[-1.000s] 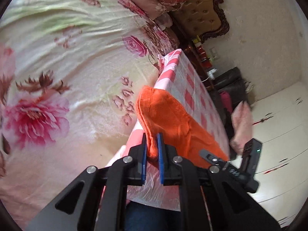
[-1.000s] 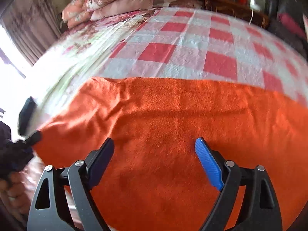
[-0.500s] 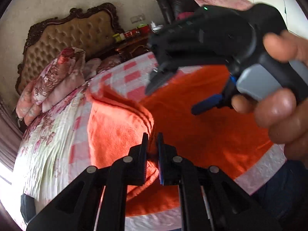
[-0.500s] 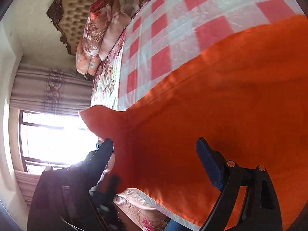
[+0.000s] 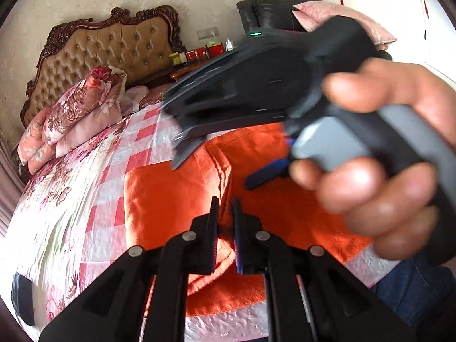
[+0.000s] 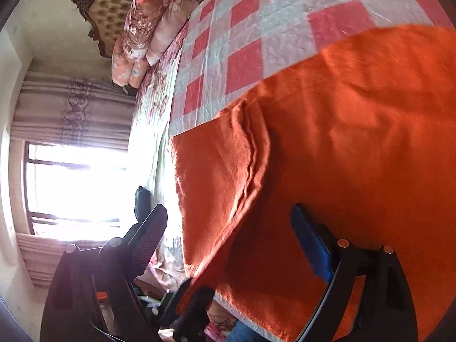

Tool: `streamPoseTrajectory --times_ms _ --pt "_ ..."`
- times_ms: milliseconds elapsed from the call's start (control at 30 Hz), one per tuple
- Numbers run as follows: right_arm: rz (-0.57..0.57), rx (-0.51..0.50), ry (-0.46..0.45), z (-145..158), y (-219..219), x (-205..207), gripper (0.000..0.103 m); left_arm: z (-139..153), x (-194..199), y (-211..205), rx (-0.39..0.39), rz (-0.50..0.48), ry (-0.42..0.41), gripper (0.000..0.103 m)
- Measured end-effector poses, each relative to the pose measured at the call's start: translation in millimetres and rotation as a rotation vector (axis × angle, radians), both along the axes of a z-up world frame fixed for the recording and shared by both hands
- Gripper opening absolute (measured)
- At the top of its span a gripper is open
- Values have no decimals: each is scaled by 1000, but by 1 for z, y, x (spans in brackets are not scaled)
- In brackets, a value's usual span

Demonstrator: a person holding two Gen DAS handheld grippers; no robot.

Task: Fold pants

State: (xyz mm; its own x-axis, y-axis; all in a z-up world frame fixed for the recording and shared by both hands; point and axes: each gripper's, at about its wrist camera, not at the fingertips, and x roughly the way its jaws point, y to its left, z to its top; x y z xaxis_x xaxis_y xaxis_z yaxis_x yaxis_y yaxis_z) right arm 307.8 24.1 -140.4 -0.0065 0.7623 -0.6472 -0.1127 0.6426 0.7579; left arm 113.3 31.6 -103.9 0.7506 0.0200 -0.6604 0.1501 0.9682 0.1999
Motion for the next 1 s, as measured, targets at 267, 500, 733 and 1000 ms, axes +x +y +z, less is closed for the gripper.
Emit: streamPoseTrajectory --times_ms 267,500,733,1000 --pt "60 -245 -271 24 37 -3 6 5 -19 -11 -73 -22 7 9" --pt "-1 -298 -314 26 -26 -11 6 -4 -18 -57 -118 -141 3 9" --pt "-17 -259 -262 -4 -61 -4 6 -40 -19 -75 -104 -165 42 29" --pt "-4 -288 -277 1 -49 -2 10 -50 -28 -87 -32 -166 11 44"
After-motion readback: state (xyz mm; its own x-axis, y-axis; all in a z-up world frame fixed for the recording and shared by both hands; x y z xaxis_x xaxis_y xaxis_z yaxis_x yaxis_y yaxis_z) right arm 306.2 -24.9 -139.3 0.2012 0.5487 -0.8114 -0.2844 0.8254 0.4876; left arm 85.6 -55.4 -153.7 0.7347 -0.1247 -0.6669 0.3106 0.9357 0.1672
